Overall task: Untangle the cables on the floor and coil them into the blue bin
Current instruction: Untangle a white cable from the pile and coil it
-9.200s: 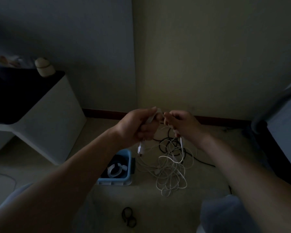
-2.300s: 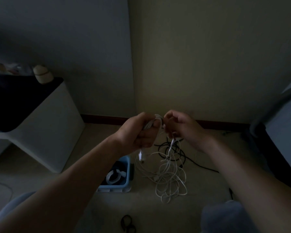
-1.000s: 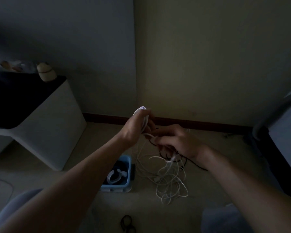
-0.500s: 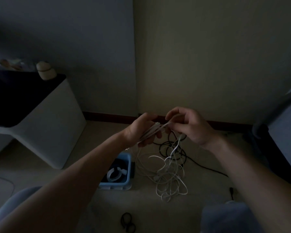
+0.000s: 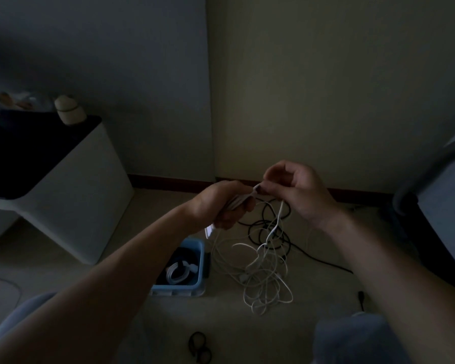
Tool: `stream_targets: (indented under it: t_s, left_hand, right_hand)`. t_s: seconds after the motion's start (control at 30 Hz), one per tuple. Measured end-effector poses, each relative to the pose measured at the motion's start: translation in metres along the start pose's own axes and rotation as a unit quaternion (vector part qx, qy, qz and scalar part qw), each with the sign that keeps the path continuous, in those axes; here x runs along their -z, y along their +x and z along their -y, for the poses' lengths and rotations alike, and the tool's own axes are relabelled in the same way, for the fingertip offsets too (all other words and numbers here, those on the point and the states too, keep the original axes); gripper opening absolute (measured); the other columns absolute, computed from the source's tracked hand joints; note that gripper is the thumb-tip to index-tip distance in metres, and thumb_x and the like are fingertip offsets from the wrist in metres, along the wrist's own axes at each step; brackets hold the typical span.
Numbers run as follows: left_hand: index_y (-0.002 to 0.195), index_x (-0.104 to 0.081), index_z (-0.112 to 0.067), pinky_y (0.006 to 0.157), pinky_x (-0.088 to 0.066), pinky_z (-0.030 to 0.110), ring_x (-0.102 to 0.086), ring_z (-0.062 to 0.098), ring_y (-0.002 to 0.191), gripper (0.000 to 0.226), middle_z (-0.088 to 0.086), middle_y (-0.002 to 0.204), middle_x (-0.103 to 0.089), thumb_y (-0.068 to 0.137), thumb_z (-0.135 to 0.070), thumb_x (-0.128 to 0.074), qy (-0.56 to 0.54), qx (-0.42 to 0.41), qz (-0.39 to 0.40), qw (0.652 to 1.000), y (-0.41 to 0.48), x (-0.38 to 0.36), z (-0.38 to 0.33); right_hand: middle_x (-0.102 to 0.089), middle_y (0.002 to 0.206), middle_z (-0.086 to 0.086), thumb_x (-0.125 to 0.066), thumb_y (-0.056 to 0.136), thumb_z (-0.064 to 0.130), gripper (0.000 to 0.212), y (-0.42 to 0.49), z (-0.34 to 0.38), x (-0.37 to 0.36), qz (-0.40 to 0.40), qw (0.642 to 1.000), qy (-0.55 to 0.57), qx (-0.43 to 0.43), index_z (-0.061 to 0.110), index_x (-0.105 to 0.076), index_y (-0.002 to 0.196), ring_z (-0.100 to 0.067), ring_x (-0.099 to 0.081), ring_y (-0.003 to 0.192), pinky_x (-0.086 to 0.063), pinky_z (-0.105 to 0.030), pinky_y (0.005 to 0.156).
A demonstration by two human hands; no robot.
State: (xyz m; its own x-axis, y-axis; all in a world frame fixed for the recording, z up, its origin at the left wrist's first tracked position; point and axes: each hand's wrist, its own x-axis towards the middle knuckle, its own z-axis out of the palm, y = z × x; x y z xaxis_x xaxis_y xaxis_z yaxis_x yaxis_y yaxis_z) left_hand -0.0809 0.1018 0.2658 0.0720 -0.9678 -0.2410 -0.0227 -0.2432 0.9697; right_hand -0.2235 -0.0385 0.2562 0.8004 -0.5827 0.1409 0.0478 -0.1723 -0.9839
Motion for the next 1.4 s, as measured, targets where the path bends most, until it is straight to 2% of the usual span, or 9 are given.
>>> stream_targets:
  t_s: [0.13, 0.3, 0.5, 0.6, 0.7, 0.8, 0.93, 1.13, 1.4]
  left_hand:
    - [0.068, -0.052, -0.014, 0.041, -0.016, 0.025, -0.02, 0.01, 0.037, 0.031, -0.005, 0.045, -0.028, 0.093, -0.03, -0.043, -0.094, -0.014, 0.042, 0.995, -0.002, 0.0, -0.002]
    - [0.066, -0.053, -0.02, 0.043, -0.009, 0.028, -0.011, 0.012, 0.037, 0.03, -0.008, 0.043, -0.025, 0.091, -0.033, -0.04, -0.257, -0.026, 0.073, 0.963, 0.0, 0.002, 0.001]
    - [0.073, -0.048, -0.019, 0.046, -0.024, 0.023, -0.028, 0.006, 0.032, 0.027, -0.009, 0.04, -0.031, 0.093, -0.031, -0.035, -0.382, -0.06, 0.011, 0.922, 0.001, 0.005, -0.001]
    - [0.079, -0.045, -0.019, 0.049, -0.027, 0.021, -0.032, 0.005, 0.036, 0.022, -0.009, 0.045, -0.036, 0.095, -0.031, -0.036, -0.421, -0.076, -0.038, 0.903, 0.001, 0.008, -0.002]
    - [0.078, -0.048, -0.018, 0.051, -0.035, 0.021, -0.036, 0.007, 0.043, 0.025, -0.006, 0.053, -0.04, 0.096, -0.033, -0.039, -0.443, -0.086, -0.086, 0.888, 0.0, 0.009, -0.002]
    - [0.078, -0.052, -0.017, 0.058, -0.038, 0.025, -0.041, 0.01, 0.05, 0.033, -0.004, 0.06, -0.047, 0.098, -0.04, -0.039, -0.433, -0.09, -0.099, 0.891, 0.001, 0.01, -0.002]
    - [0.085, -0.053, -0.016, 0.064, -0.034, 0.029, -0.046, 0.011, 0.055, 0.034, -0.003, 0.068, -0.052, 0.095, -0.045, -0.039, -0.438, -0.082, -0.121, 0.887, 0.001, 0.011, 0.0]
    - [0.085, -0.051, -0.016, 0.068, -0.038, 0.028, -0.048, 0.013, 0.064, 0.038, 0.0, 0.076, -0.048, 0.095, -0.05, -0.035, -0.443, -0.079, -0.172, 0.877, -0.001, 0.013, 0.0]
    - [0.083, -0.05, -0.014, 0.069, -0.039, 0.028, -0.048, 0.015, 0.067, 0.04, 0.004, 0.074, -0.053, 0.094, -0.05, -0.037, -0.459, -0.097, -0.232, 0.852, 0.001, 0.02, -0.004]
  right_hand:
    - [-0.065, 0.073, 0.002, -0.074, 0.086, 0.017, 0.01, 0.001, -0.006, -0.001, 0.005, 0.999, -0.051, -0.009, 0.018, -0.065, 0.082, -0.007, -0.06, 0.066, -0.049, -0.023, 0.064]
    - [-0.051, 0.065, -0.002, -0.061, 0.094, 0.024, 0.022, 0.0, -0.014, -0.008, 0.067, 0.993, 0.037, -0.087, 0.022, -0.067, 0.073, -0.01, -0.052, 0.056, -0.052, -0.049, 0.077]
    - [-0.048, 0.056, -0.005, -0.05, 0.101, 0.017, 0.032, -0.003, -0.026, -0.024, 0.088, 0.991, 0.026, -0.096, 0.024, -0.066, 0.074, -0.016, -0.047, 0.047, -0.039, -0.031, 0.058]
    - [-0.051, 0.056, 0.004, -0.052, 0.101, 0.013, 0.022, -0.005, -0.032, -0.031, 0.106, 0.988, -0.061, -0.091, 0.026, -0.067, 0.093, -0.013, -0.048, 0.051, -0.04, -0.031, 0.058]
    - [-0.053, 0.057, 0.003, -0.057, 0.096, 0.033, 0.024, -0.007, -0.037, -0.036, 0.154, 0.969, -0.154, -0.113, 0.013, -0.07, 0.097, -0.013, -0.05, 0.055, -0.047, -0.041, 0.067]
    - [-0.059, 0.062, 0.002, -0.06, 0.08, 0.053, 0.029, -0.011, -0.032, -0.038, 0.195, 0.96, -0.175, -0.097, 0.033, -0.068, 0.099, -0.013, -0.056, 0.058, -0.05, -0.044, 0.069]
    - [-0.061, 0.067, 0.002, -0.067, 0.092, 0.029, 0.036, -0.012, -0.024, -0.038, 0.224, 0.964, -0.126, -0.066, 0.065, -0.06, 0.09, -0.015, -0.058, 0.065, -0.048, -0.033, 0.067]
    - [-0.064, 0.072, 0.007, -0.065, 0.094, 0.027, 0.037, -0.013, -0.033, -0.038, 0.241, 0.948, -0.17, -0.117, 0.045, -0.055, 0.124, 0.001, -0.058, 0.059, -0.047, -0.028, 0.064]
    - [-0.058, 0.059, 0.007, -0.062, 0.095, 0.03, 0.014, -0.012, -0.026, -0.036, 0.237, 0.946, -0.177, -0.136, 0.027, -0.068, 0.107, -0.008, -0.055, 0.056, -0.044, -0.026, 0.059]
